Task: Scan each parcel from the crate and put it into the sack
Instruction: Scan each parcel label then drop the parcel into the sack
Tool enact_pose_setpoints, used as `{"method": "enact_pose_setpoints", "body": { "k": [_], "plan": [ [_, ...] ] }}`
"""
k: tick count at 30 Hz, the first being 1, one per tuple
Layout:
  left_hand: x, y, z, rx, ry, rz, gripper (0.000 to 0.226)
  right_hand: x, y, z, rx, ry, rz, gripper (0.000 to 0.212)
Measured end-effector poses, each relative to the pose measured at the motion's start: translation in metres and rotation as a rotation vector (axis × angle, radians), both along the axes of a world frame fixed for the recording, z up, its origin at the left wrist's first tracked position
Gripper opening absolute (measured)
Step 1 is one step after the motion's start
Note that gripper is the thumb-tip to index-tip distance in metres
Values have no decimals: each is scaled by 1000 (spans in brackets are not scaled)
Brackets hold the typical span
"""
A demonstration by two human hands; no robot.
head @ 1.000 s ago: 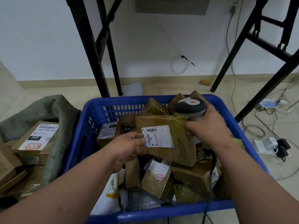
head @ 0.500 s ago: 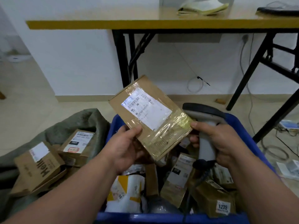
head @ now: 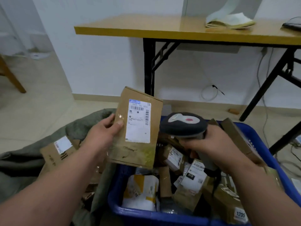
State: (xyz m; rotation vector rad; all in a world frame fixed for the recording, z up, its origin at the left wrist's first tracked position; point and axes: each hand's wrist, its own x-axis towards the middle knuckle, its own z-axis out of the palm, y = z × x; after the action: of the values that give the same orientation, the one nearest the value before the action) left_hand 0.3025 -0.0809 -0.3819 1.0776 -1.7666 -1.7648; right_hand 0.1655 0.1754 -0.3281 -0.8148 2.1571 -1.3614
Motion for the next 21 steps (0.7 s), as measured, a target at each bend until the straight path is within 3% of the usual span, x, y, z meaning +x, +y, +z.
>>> {"method": "enact_pose_setpoints", "body": {
  "k": [6, 10, 21],
  "plan": [
    [18, -29, 3, -158, -167, -98, 53, 12, -26, -5, 175, 301, 124, 16],
    [27, -40, 4, -154, -208, -86, 50, 13, -35, -11, 263, 464, 163, 18],
    [48, -49, 8, -114, -219, -97, 47, 27, -47, -8, 252, 584, 234, 19]
  ]
}}
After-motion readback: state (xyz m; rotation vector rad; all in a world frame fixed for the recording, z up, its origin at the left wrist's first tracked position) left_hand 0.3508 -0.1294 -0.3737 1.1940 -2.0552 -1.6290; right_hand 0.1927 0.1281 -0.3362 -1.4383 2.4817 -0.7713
